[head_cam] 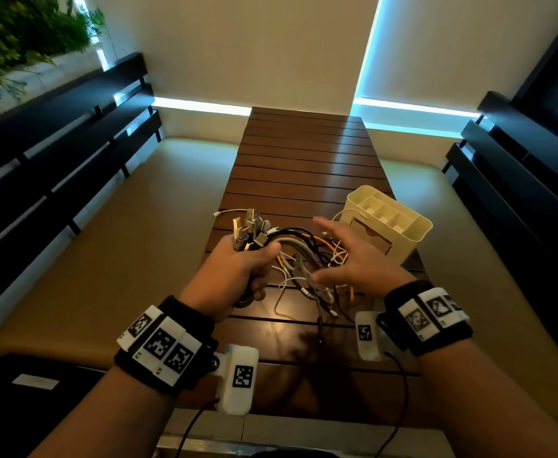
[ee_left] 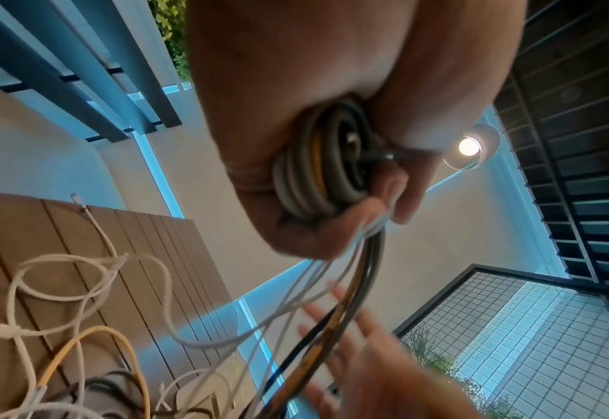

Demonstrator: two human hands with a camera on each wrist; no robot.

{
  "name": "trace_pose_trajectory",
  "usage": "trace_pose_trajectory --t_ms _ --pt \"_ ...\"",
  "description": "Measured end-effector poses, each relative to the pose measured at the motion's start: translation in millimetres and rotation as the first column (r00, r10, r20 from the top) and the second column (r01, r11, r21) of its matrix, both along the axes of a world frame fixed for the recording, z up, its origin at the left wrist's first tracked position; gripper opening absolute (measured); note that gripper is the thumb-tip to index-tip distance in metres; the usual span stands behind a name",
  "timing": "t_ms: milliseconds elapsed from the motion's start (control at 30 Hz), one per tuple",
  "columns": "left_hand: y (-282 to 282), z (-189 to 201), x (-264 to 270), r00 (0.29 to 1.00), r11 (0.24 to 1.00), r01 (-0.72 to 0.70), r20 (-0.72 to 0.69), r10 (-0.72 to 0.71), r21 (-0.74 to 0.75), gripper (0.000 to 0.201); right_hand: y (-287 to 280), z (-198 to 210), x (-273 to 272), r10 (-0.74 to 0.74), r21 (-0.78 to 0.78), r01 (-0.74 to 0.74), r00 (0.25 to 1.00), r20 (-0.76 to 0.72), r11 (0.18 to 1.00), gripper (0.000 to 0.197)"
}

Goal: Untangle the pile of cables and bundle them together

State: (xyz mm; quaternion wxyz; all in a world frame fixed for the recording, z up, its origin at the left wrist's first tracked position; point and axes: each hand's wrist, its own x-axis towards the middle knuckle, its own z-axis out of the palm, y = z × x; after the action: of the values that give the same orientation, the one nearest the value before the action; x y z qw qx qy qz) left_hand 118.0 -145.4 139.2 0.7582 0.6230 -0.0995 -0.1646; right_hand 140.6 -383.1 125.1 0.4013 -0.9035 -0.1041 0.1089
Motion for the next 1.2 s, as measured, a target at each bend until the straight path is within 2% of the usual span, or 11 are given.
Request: trace_pose_trajectory --t_ms 133,233,300,367,467,667,767,900,967,1067,1200 --pt "-2 0 1 0.996 0.997 0.081 0.024 -0.081 0.003 0.014 24 33 -10 0.05 0.386 -0.096 0.991 0.127 0.917 0.068" --pt "-4 3 0 0.99 0.993 0.114 0.084 -0.113 -0.018 0.011 43 29 -9 0.101 0.371 -0.125 0.991 0.086 0.92 0.038" --pt "-3 3 3 0.988 0.995 0.091 0.125 -0.086 -0.03 0.024 48 23 -10 0.041 0.374 -0.066 0.996 0.075 0.925 0.029" --pt "0 0 4 0.986 0.998 0.063 0.153 -0.059 -0.018 0.032 49 18 -10 -0.024 0.332 -0.021 0.991 0.13 0.943 0.034" --pt "1 -4 1 0.991 0.996 0.073 0.117 -0.067 -0.049 0.024 51 16 -11 -0.044 0.312 -0.014 0.983 0.178 0.95 0.033" --pt "1 -5 1 0.995 0.992 0.086 0.062 -0.08 -0.095 0.019 41 7 -10 0.086 0.331 -0.095 0.995 0.042 0.939 0.024" --pt "1 -8 3 0.993 0.988 0.107 0.052 -0.102 -0.11 0.01 37 -1 -5 0.011 0.199 -0.023 0.998 0.06 0.98 0.017" --pt "-3 -9 2 0.999 0.985 0.034 -0.011 -0.037 -0.167 0.01 29 1 -2 -0.05 0.167 0.043 0.998 0.04 0.985 0.011" --pt "-2 -8 6 1.0 0.982 -0.021 -0.011 0.019 -0.188 0.012 29 3 -7 -0.025 0.293 0.028 1.0 -0.013 0.956 0.011" --pt "-1 -5 10 0.998 0.984 -0.049 0.033 0.055 -0.17 0.013 40 5 -15 -0.043 0.593 0.065 0.998 -0.052 0.802 0.024" --pt "-11 -4 10 0.993 0.97 -0.117 -0.007 0.118 -0.214 0.017 63 0 -20 -0.196 0.628 0.14 0.98 0.02 0.765 0.028"
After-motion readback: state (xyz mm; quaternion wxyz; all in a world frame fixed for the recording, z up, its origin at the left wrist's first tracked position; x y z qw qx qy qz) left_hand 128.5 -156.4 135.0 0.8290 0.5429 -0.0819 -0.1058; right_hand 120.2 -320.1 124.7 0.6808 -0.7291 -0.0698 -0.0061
